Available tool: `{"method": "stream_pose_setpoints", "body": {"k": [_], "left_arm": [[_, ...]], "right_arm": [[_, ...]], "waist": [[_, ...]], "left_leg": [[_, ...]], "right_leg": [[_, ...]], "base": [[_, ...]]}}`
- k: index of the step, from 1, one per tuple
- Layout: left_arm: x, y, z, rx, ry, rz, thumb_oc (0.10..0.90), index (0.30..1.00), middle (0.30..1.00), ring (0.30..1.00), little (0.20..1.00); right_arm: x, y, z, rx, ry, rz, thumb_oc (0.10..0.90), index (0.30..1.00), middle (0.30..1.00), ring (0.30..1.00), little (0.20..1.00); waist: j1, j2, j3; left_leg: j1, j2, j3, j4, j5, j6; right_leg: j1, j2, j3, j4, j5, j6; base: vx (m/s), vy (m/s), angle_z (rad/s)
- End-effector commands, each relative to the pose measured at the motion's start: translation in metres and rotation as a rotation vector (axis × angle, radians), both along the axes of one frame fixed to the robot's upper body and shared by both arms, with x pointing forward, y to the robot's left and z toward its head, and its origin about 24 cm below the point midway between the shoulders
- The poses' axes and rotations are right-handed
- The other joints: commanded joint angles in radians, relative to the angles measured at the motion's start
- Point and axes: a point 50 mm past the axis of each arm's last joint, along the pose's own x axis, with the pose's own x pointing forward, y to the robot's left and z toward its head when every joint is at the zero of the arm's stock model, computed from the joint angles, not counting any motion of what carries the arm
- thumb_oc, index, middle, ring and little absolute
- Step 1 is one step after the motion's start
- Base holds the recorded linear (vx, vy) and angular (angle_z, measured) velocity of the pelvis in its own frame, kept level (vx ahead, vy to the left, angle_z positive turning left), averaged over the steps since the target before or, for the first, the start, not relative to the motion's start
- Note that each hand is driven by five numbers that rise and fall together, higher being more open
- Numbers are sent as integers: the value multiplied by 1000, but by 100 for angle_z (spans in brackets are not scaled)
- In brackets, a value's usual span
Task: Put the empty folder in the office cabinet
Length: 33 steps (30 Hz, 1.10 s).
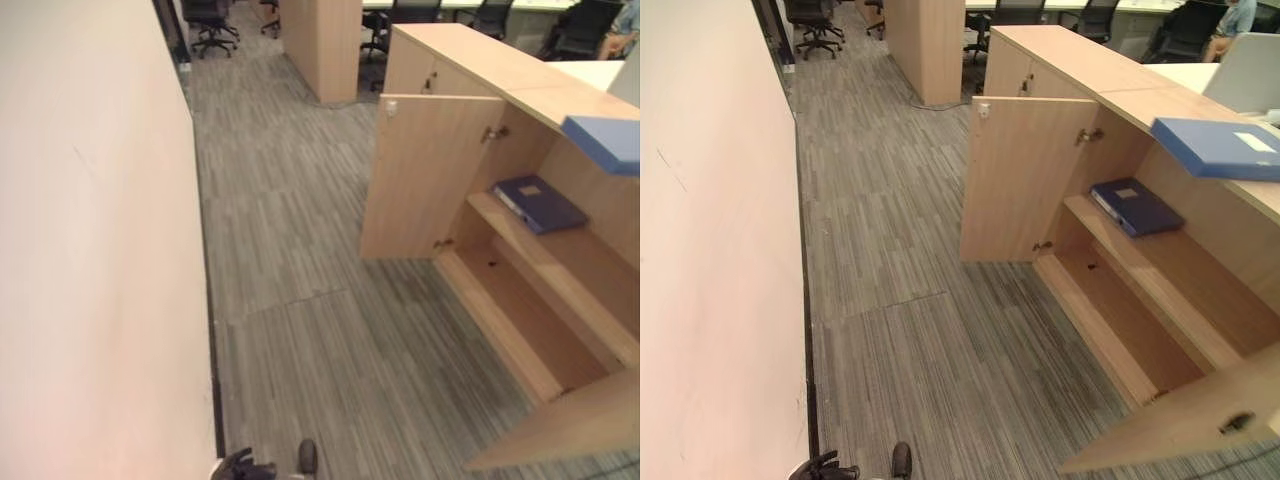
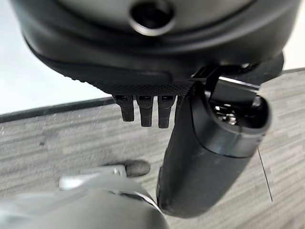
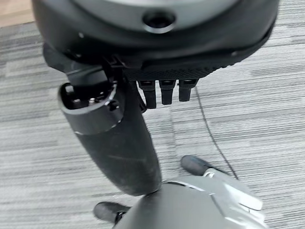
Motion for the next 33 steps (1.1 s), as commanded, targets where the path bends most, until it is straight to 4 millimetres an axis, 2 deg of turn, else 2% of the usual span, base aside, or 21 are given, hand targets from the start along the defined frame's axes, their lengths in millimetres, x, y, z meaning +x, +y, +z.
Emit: {"method": "stream_pose_setpoints", "body": {"k": [1,4,5,6,7,8,10,12,13,14,17,20,24,30,33], "left_arm": [[-60,4,-6,27,185,-25,800,900,900,900,900],[-65,6,-5,27,204,-25,800,900,900,900,900],[-66,7,-5,28,209,-30,800,900,900,900,900],[-68,8,-5,29,218,-32,800,900,900,900,900],[-69,9,-5,30,223,-37,800,900,900,900,900],[-69,9,-5,29,224,-39,800,900,900,900,900],[-68,9,-5,24,219,-42,800,900,900,900,900],[-66,6,-5,14,215,-50,800,900,900,900,900],[-65,4,-6,12,210,-59,800,900,900,900,900],[-63,4,-6,10,205,-56,800,900,900,900,900],[-61,5,-6,10,201,-49,800,900,900,900,900],[-65,4,-6,11,218,-54,800,900,900,900,900],[-65,2,-7,8,226,-50,800,900,900,900,900],[-44,-3,-7,10,169,-100,800,900,900,900,900],[-32,-3,-5,19,127,-105,800,900,900,900,900]], "right_arm": [[8,-12,4,-17,-33,20,800,900,900,900,900],[20,-16,7,-26,-65,21,800,900,900,900,900],[22,-16,8,-26,-74,20,800,900,900,900,900],[25,-15,9,-27,-86,18,800,900,900,900,900],[28,-16,9,-29,-97,19,800,900,900,900,900],[33,-15,10,-26,-113,23,800,900,900,900,900],[38,-15,12,-25,-134,16,800,900,900,900,900],[44,-16,14,-26,-157,6,800,900,900,900,900],[50,-17,16,-27,-177,-3,800,900,900,900,900],[51,-19,17,-28,-182,-17,800,900,900,900,900],[48,-21,16,-31,-172,-30,800,900,900,900,900],[37,-24,14,-36,-145,-42,800,900,900,900,900],[23,-28,11,-51,-97,-50,800,900,900,900,900],[17,-35,12,-67,-100,-92,800,900,900,900,900],[14,-36,12,-69,-99,-100,800,900,900,900,900]], "waist": [[41,42,-49],[33,51,-44],[29,58,-42],[21,60,-32],[14,67,-25],[3,84,-16],[-18,110,11],[-37,115,41],[-62,104,69],[-78,79,80],[-97,62,83],[-96,50,60],[-109,57,30],[-135,71,29],[-142,71,25]], "left_leg": [[-97,41,-23,48,0,-96],[-35,-20,-20,35,-44,-47],[-9,-31,-22,27,-59,-37],[30,-44,-27,15,-76,-26],[56,-45,-32,6,-89,-22],[77,-29,-42,-1,-98,-25],[110,-9,-68,-1,-103,-31],[136,-3,-88,3,-117,-36],[180,-15,-111,4,-141,-43],[206,-31,-129,17,-170,-49],[241,-35,-146,28,-204,-59],[264,-35,-153,19,-231,-60],[294,8,-169,-4,-248,-75],[298,69,-173,6,-266,-106],[294,101,-174,42,-254,-126]], "right_leg": [[-108,-98,-6,145,66,56],[-181,-159,-26,363,226,43],[-202,-175,-48,424,255,34],[-236,-201,-68,497,271,32],[-270,-203,-82,535,266,20],[-327,-173,-92,545,204,-6],[-394,-117,-107,501,116,-34],[-427,-76,-119,381,103,-35],[-475,-19,-107,180,162,-15],[-498,4,-92,34,218,13],[-511,22,-79,-75,266,35],[-482,3,-112,-88,288,33],[-500,15,-125,-32,264,18],[-525,41,-127,60,190,-17],[-524,57,-124,93,153,-34]], "base": [[188,297,8],[220,361,7],[231,322,28],[223,265,20],[226,197,13],[198,100,21],[165,12,24],[194,-73,40],[346,-148,24],[403,-144,-4],[291,-85,28],[274,-96,44],[292,-122,24],[224,-126,17],[222,-155,-1]]}}
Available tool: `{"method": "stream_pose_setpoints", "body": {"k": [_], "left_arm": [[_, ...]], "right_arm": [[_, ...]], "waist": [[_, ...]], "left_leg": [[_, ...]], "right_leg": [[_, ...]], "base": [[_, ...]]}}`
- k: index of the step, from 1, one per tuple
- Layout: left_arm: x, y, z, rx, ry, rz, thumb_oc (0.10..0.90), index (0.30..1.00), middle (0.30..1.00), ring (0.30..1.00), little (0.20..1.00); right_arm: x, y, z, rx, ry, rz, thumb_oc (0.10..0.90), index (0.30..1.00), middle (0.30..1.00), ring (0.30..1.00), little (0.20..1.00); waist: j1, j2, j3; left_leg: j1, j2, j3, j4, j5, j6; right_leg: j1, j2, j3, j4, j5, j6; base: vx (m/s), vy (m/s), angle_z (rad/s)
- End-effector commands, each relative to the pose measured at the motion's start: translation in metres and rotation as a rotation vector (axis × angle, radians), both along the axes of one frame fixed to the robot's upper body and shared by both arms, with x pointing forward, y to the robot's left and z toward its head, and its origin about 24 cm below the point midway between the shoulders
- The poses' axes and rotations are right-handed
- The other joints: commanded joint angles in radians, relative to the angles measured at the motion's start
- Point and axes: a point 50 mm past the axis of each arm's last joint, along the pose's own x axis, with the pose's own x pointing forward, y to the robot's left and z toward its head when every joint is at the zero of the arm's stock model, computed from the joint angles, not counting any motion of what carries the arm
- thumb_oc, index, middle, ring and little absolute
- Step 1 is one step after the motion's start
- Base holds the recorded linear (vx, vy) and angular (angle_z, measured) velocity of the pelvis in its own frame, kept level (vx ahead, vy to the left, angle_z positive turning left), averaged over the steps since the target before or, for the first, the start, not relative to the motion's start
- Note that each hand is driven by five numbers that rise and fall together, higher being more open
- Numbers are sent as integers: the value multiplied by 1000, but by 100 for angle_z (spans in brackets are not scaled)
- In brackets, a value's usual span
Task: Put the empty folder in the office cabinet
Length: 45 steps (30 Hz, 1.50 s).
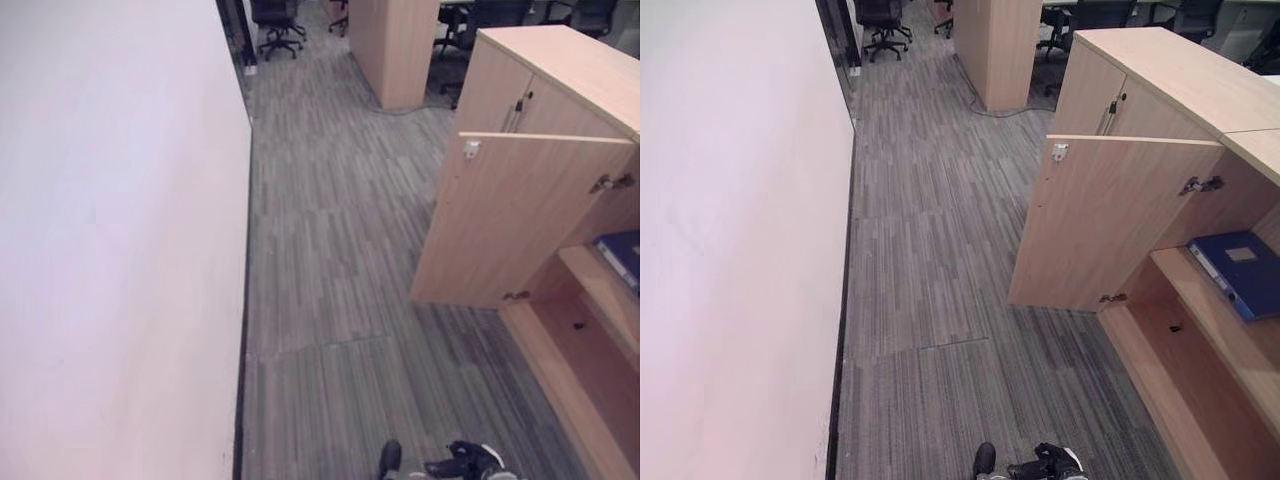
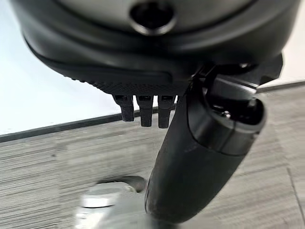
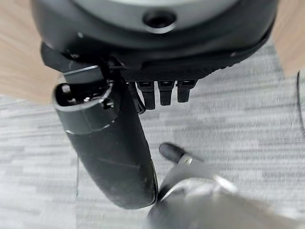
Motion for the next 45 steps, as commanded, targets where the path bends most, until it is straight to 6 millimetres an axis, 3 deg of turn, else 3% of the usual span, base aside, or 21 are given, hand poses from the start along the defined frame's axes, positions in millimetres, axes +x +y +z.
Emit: {"method": "stream_pose_setpoints", "body": {"k": [1,2,7,8,9,10,12,14,16,17,19,21,23,27,31,32,38,39,41,43,45], "left_arm": [[8,1,1,10,-40,-20,800,900,900,900,900],[12,1,2,11,-55,-16,800,900,900,900,900],[11,1,2,9,-55,-11,800,900,900,900,900],[11,3,2,11,-54,-6,800,900,900,900,900],[11,3,2,11,-55,-6,800,900,900,900,900],[13,4,3,19,-64,4,800,900,900,900,900],[12,4,3,18,-65,9,800,900,900,900,900],[11,4,3,18,-68,16,800,900,900,900,900],[8,5,3,23,-66,24,800,900,900,900,900],[5,6,3,31,-64,35,800,900,900,900,900],[4,8,3,40,-75,62,800,900,900,900,900],[1,11,4,61,-76,88,800,900,900,900,900],[-4,9,3,63,-61,113,800,900,900,900,900],[-10,10,3,70,-46,112,800,900,900,900,900],[-8,15,4,87,-55,103,800,900,900,900,900],[-9,15,4,89,-51,86,800,900,900,900,900],[-17,13,3,81,-16,41,800,900,900,900,900],[-17,13,3,81,-15,41,800,900,900,900,900],[-19,13,3,78,0,19,800,900,900,900,900],[-21,13,3,78,8,20,800,900,900,900,900],[-27,16,3,82,25,22,800,900,900,900,900]], "right_arm": [[-28,-8,-4,-41,90,1,800,900,900,900,900],[-31,-7,-5,-35,93,-11,800,900,900,900,900],[-38,-4,-7,-25,111,-19,800,900,900,900,900],[-39,-5,-7,-30,115,-22,800,900,900,900,900],[-38,-5,-7,-29,115,-22,800,900,900,900,900],[-35,-10,-5,-47,106,-28,800,900,900,900,900],[-34,-12,-5,-53,107,-28,800,900,900,900,900],[-32,-16,-3,-65,103,-34,800,900,900,900,900],[-31,-19,-2,-73,99,-40,800,900,900,900,900],[-32,-20,-2,-78,100,-38,800,900,900,900,900],[-27,-23,0,-87,82,-41,800,900,900,900,900],[-27,-23,0,-92,80,-35,800,900,900,900,900],[-28,-23,0,-93,85,-23,800,900,900,900,900],[-36,-17,-3,-79,111,-19,800,900,900,900,900],[-42,-10,-7,-60,141,3,800,900,900,900,900],[-39,-7,-7,-47,131,4,800,900,900,900,900],[-36,-6,-7,-27,104,-24,800,900,900,900,900],[-36,-6,-7,-27,104,-24,800,900,900,900,900],[-34,-9,-5,-34,96,-43,800,900,900,900,900],[-31,-13,-4,-42,81,-62,800,900,900,900,900],[-28,-14,-3,-45,69,-64,800,900,900,900,900]], "waist": [[-12,-16,-1],[-16,-22,-3],[-15,-32,-8],[-2,-56,4],[-4,-58,1],[13,-88,21],[18,-95,25],[43,-108,40],[66,-113,47],[83,-103,48],[107,-72,49],[130,-63,54],[140,-49,40],[151,-37,-11],[158,-39,-45],[155,-38,-54],[132,-30,-83],[133,-31,-83],[115,-19,-79],[113,-5,-57],[121,9,-40]], "left_leg": [[4,39,23,-47,34,-11],[-15,57,31,21,77,-25],[-37,84,53,157,159,-39],[-123,93,62,386,227,-30],[-127,91,60,385,229,-29],[-217,86,78,568,244,-9],[-246,101,100,586,229,3],[-345,101,116,610,166,29],[-421,80,115,513,132,32],[-450,70,82,348,155,10],[-462,68,-1,97,284,-32],[-480,66,-76,-39,321,-49],[-451,64,-129,-98,327,-62],[-404,57,-126,-105,346,-70],[-372,21,-96,-101,320,-47],[-357,-5,-75,-97,300,-26],[-308,-69,-30,-101,244,24],[-308,-69,-30,-101,244,24],[-273,-91,-13,-103,219,50],[-246,-91,19,-106,201,67],[-212,-80,70,-114,176,70]], "right_leg": [[-26,-30,88,60,-90,129],[-11,-16,95,64,-108,115],[41,29,113,55,-144,85],[88,45,128,42,-163,59],[86,43,127,41,-162,59],[122,38,138,30,-169,41],[136,38,146,29,-179,39],[176,32,166,24,-194,36],[208,23,184,15,-208,49],[231,15,201,15,-228,58],[277,30,223,8,-249,68],[326,34,254,-3,-273,72],[350,41,285,-13,-284,84],[383,2,312,-57,-273,114],[385,-49,323,-61,-266,152],[375,-80,330,-40,-255,175],[333,-162,337,48,-212,229],[333,-162,338,49,-212,229],[274,-194,343,172,-152,229],[216,-223,284,279,-81,202],[209,-280,99,359,-106,169]], "base": [[294,-235,3],[217,-177,3],[213,-180,-11],[153,-172,-22],[249,-314,-31],[88,-141,-46],[120,-118,-57],[143,-52,-40],[198,55,-11],[296,158,-8],[314,161,-19],[256,94,-44],[278,118,-58],[327,202,-65],[211,196,-37],[223,257,-41],[138,205,-31],[109,213,-21],[83,218,-17],[22,178,-27],[79,176,-62]]}}
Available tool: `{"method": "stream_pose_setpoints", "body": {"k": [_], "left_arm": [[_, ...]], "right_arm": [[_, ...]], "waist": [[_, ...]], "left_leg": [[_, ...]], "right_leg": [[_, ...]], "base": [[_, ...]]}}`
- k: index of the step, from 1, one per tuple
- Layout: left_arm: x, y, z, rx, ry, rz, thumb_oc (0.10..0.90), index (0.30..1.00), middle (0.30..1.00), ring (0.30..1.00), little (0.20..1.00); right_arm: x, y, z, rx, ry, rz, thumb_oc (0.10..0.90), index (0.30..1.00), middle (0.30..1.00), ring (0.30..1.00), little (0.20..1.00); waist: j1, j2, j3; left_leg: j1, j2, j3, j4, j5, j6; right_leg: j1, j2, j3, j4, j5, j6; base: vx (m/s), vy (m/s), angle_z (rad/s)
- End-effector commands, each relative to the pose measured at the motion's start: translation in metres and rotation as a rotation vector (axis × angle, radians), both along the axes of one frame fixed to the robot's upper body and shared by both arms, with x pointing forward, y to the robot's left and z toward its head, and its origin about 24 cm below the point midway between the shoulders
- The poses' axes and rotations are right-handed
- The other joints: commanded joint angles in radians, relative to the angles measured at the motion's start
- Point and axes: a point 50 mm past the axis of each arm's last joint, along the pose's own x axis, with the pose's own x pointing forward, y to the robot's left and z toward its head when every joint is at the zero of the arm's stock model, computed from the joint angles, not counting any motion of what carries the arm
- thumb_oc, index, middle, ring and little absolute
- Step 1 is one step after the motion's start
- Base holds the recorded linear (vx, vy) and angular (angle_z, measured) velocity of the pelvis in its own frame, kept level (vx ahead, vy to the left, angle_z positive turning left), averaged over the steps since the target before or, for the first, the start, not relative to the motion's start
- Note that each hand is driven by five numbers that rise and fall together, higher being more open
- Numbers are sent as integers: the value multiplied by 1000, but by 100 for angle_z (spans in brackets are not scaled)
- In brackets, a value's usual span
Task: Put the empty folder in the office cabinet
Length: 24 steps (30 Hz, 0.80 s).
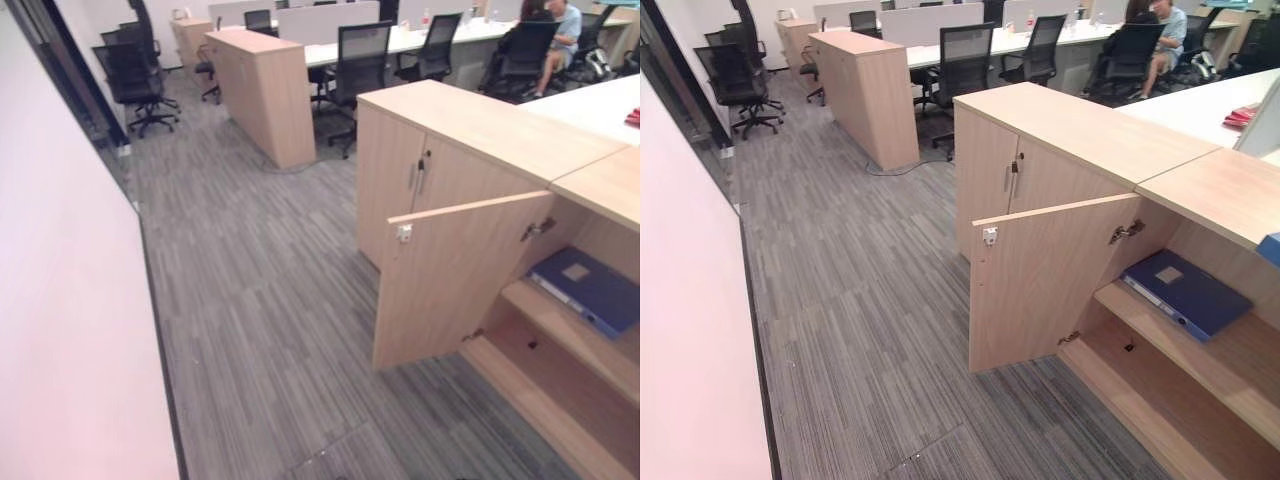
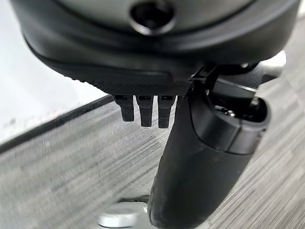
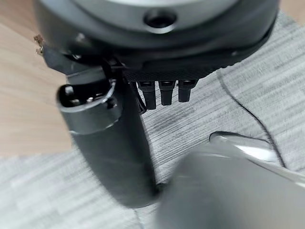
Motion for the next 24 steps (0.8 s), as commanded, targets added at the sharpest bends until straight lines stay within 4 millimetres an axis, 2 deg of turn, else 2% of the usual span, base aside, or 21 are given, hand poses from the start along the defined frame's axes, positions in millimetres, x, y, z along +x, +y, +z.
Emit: {"method": "stream_pose_setpoints", "body": {"k": [1,2,3,5,6,7,8,9,13,15,18,21,22,23,24], "left_arm": [[-10,14,3,46,35,16,800,900,900,900,900],[-11,15,3,45,35,19,800,900,900,900,900],[-8,18,4,48,20,38,800,900,900,900,900],[-6,17,4,46,14,43,800,900,900,900,900],[-5,16,4,45,3,51,800,900,900,900,900],[-1,13,3,41,-10,53,800,900,900,900,900],[-1,13,3,41,-10,53,800,900,900,900,900],[1,14,3,41,-15,55,800,900,900,900,900],[11,13,4,45,-41,52,800,900,900,900,900],[12,14,4,50,-43,67,800,900,900,900,900],[10,13,4,52,-33,63,800,900,900,900,900],[15,10,3,43,-46,69,800,900,900,900,900],[15,10,3,42,-46,69,800,900,900,900,900],[26,7,3,38,-73,51,800,900,900,900,900],[35,4,3,32,-94,35,800,900,900,900,900]], "right_arm": [[7,-27,9,-83,-30,7,800,900,900,900,900],[10,-27,10,-87,-40,12,800,900,900,900,900],[29,-25,14,-89,-98,29,800,900,900,900,900],[37,-26,16,-93,-120,31,800,900,900,900,900],[45,-27,19,-99,-145,34,800,900,900,900,900],[50,-26,20,-102,-145,70,800,900,900,900,900],[50,-26,20,-102,-145,71,800,900,900,900,900],[50,-24,19,-100,-140,90,800,900,900,900,900],[44,-21,17,-86,-128,78,800,900,900,900,900],[40,-21,15,-80,-126,38,800,900,900,900,900],[23,-19,10,-68,-85,12,800,900,900,900,900],[11,-19,7,-68,-49,3,800,900,900,900,900],[11,-19,7,-68,-49,3,800,900,900,900,900],[6,-20,7,-74,-34,5,800,900,900,900,900],[4,-20,6,-76,-31,-2,800,900,900,900,900]], "waist": [[39,0,35],[46,-2,33],[43,5,48],[45,12,57],[36,14,72],[25,14,98],[25,16,99],[19,12,104],[-6,-17,114],[-17,-31,113],[-24,-61,91],[-45,-61,77],[-45,-61,77],[-62,-57,72],[-73,-52,70]], "left_leg": [[22,43,20,6,-76,-68],[16,49,40,4,-75,-71],[27,82,89,8,-85,-81],[35,94,110,9,-91,-86],[53,103,131,11,-101,-88],[82,119,156,10,-113,-96],[84,120,157,10,-113,-96],[96,125,166,7,-118,-102],[120,127,186,1,-136,-122],[133,130,196,1,-145,-130],[154,141,199,1,-165,-150],[170,203,194,1,-162,-179],[170,204,193,1,-162,-179],[174,246,185,1,-158,-199],[173,269,180,1,-153,-212]], "right_leg": [[45,-158,-278,-63,186,27],[55,-161,-327,-98,180,32],[-1,-121,-377,-152,144,27],[-35,-116,-383,-189,162,35],[-66,-127,-402,-240,205,51],[-92,-136,-423,-345,279,80],[-89,-134,-423,-351,283,80],[-96,-139,-434,-404,313,94],[-123,-158,-428,-544,405,128],[-142,-167,-422,-560,435,140],[-123,-167,-433,-569,446,138],[-139,-150,-438,-509,422,124],[-140,-150,-439,-508,421,124],[-149,-134,-446,-465,390,110],[-155,-116,-438,-449,361,97]], "base": [[92,92,-101],[45,-6,-126],[-42,-39,-102],[-18,-60,-108],[8,-133,-111],[17,-104,-68],[36,-131,-54],[48,-97,-30],[99,-164,-24],[155,-194,-18],[219,-237,-38],[196,-255,-2],[161,-259,6],[190,-313,13],[234,-391,30]]}}
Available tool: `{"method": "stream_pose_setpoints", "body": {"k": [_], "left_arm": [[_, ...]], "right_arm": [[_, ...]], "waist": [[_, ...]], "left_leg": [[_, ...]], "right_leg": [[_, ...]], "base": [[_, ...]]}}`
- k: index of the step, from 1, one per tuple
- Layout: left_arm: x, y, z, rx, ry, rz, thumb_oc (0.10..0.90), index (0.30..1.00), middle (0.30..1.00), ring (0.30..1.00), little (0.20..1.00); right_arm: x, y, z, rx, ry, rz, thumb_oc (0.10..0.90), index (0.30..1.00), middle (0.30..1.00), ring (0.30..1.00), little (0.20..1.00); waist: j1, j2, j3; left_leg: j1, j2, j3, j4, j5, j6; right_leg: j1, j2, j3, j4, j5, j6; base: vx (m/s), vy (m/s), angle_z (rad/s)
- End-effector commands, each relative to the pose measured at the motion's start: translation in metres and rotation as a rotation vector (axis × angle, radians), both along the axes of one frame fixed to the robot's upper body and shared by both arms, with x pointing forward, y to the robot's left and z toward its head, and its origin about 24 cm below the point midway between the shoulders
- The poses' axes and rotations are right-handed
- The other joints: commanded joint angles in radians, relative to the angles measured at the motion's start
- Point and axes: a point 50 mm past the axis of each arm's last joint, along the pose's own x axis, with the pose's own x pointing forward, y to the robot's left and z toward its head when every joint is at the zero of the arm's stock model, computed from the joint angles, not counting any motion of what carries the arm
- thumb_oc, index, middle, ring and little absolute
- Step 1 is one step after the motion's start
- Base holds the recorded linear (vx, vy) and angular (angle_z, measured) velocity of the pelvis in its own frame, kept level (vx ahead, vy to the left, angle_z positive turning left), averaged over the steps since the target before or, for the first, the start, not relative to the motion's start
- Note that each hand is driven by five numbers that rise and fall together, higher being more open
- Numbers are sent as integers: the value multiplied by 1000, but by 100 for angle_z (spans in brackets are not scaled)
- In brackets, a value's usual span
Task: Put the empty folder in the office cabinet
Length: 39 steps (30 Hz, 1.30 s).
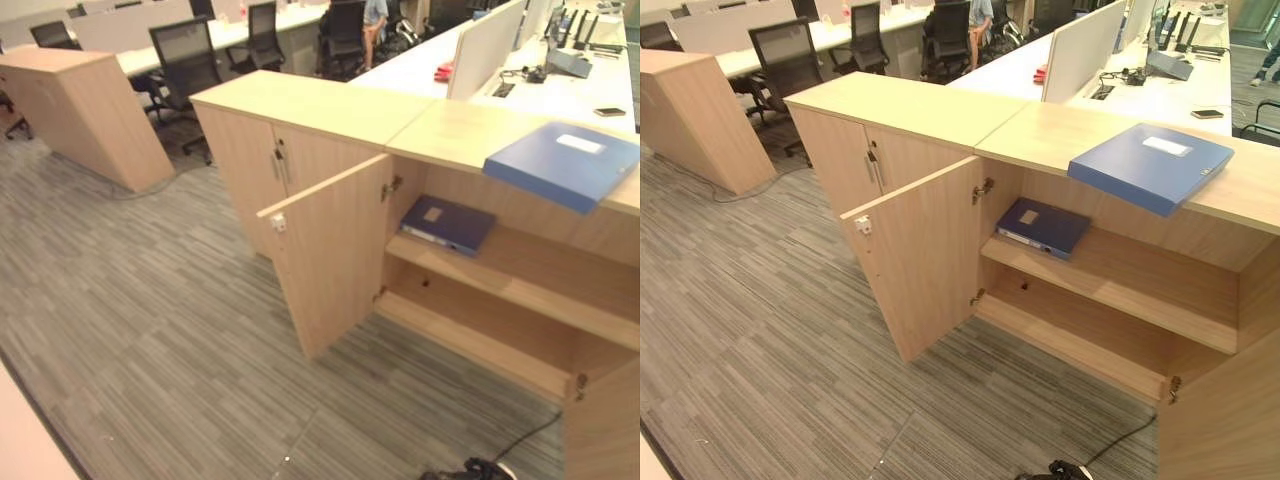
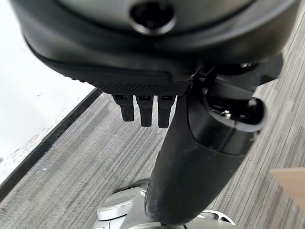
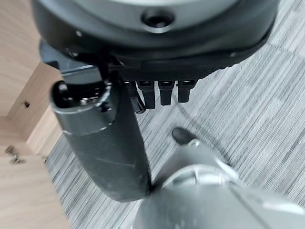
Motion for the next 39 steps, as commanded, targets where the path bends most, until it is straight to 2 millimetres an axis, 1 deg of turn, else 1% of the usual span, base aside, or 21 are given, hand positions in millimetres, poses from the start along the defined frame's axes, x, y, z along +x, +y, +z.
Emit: {"method": "stream_pose_setpoints", "body": {"k": [1,6,7,8,9,10,13,15,16,18,19,21,23,24,25,27,30,32,33,36,39], "left_arm": [[31,8,5,21,-94,-41,800,900,900,900,900],[74,-13,10,-28,-212,-197,800,900,900,900,900],[79,-16,11,-38,-229,-216,800,900,900,900,900],[79,-16,11,-38,-229,-216,800,900,900,900,900],[83,-20,12,-56,-250,-219,800,900,900,900,900],[93,-26,15,-88,-295,-221,800,900,900,900,900],[105,-31,21,-134,-363,-230,800,900,900,900,900],[111,-33,26,-155,-403,-260,800,900,900,900,900],[115,-34,29,-167,-426,-273,800,900,900,900,900],[121,-36,34,-184,-467,-290,800,900,900,900,900],[124,-37,37,-194,-491,-294,800,900,900,900,900],[133,-40,47,-218,-556,-307,800,900,900,900,900],[143,-40,60,-239,-637,-342,800,900,900,900,900],[142,-40,60,-238,-636,-342,800,900,900,900,900],[147,-39,70,-257,-688,-366,800,900,900,900,900],[151,-41,77,-273,-724,-391,800,900,900,900,900],[163,-49,88,-296,-772,-455,800,900,900,900,900],[162,-51,89,-312,-768,-483,800,900,900,900,900],[168,-56,99,-336,-811,-529,800,900,900,900,900],[170,-60,109,-379,-852,-564,800,900,900,900,900],[173,-57,119,-407,-895,-550,800,900,900,900,900]], "right_arm": [[-10,1,-3,-19,44,-6,800,900,900,900,900],[-3,-5,1,-38,22,2,800,900,900,900,900],[-2,-6,1,-40,19,6,800,900,900,900,900],[-2,-6,1,-40,19,6,800,900,900,900,900],[-1,-6,1,-41,20,18,800,900,900,900,900],[2,-7,2,-44,19,40,800,900,900,900,900],[5,-10,4,-51,15,53,800,900,900,900,900],[4,-13,5,-56,19,54,800,900,900,900,900],[3,-14,5,-56,21,52,800,900,900,900,900],[4,-20,7,-73,26,59,800,900,900,900,900],[5,-21,7,-76,28,63,800,900,900,900,900],[7,-22,8,-80,27,75,800,900,900,900,900],[12,-24,11,-88,12,87,800,900,900,900,900],[12,-24,10,-87,12,87,800,900,900,900,900],[18,-27,13,-97,-8,97,800,900,900,900,900],[24,-29,16,-106,-26,105,800,900,900,900,900],[29,-29,17,-110,-38,113,800,900,900,900,900],[26,-28,16,-111,-22,128,800,900,900,900,900],[22,-26,14,-107,1,145,800,900,900,900,900],[17,-23,11,-95,21,155,800,900,900,900,900],[18,-15,9,-78,29,182,800,900,900,900,900]], "waist": [[-7,-32,-4],[-40,-16,-12],[-43,-12,-15],[-43,-12,-15],[-46,-8,-17],[-49,-6,-19],[-53,-10,-21],[-50,-18,-18],[-47,-26,-13],[-17,-46,14],[-11,-55,22],[11,-72,41],[32,-71,57],[33,-73,57],[59,-50,67],[82,-28,80],[97,-15,89],[97,-11,78],[92,0,58],[87,-1,24],[90,-10,4]], "left_leg": [[88,112,-17,-72,-12,-82],[89,186,4,-71,46,-118],[94,201,6,-66,77,-126],[94,203,6,-67,77,-128],[100,220,8,-59,113,-136],[92,254,7,-9,166,-143],[74,296,2,110,238,-137],[41,320,-19,234,280,-111],[12,322,-40,308,281,-91],[-111,233,-138,458,232,-36],[-180,192,-166,507,177,-14],[-273,142,-173,497,110,-6],[-323,88,-190,398,95,-15],[-320,87,-188,395,96,-14],[-358,30,-235,201,187,-29],[-393,-1,-286,31,257,-47],[-431,-29,-316,-55,286,-62],[-410,-29,-333,-72,268,-53],[-380,-23,-360,-72,297,-56],[-338,-21,-354,-69,304,-52],[-315,-29,-321,-53,280,-30]], "right_leg": [[-62,-14,60,-88,66,56],[-91,57,99,-36,-16,10],[-93,75,107,-31,-30,0],[-94,76,107,-30,-31,-1],[-94,97,117,-27,-44,-13],[-89,134,133,-22,-71,-35],[-56,197,169,-35,-112,-74],[-14,239,204,-56,-140,-108],[2,253,221,-62,-151,-126],[40,261,265,-81,-164,-147],[54,259,279,-85,-170,-145],[87,249,304,-98,-176,-136],[110,247,324,-104,-182,-129],[111,246,325,-104,-182,-128],[123,262,341,-105,-179,-127],[161,284,367,-97,-202,-129],[193,309,411,-93,-218,-132],[200,319,427,-95,-228,-122],[229,323,462,-112,-237,-110],[265,297,488,-146,-244,-88],[271,259,516,-149,-246,-62]], "base": [[173,-287,38],[137,-244,5],[94,-155,-3],[100,-174,-17],[136,-272,-24],[166,-338,-33],[164,-287,-28],[189,-264,-34],[164,-248,-40],[108,-189,-41],[92,-110,-36],[119,-29,-36],[111,38,-23],[105,111,-42],[160,120,-57],[221,102,-45],[295,74,-66],[251,84,-82],[328,139,-83],[400,176,-50],[272,154,-45]]}}
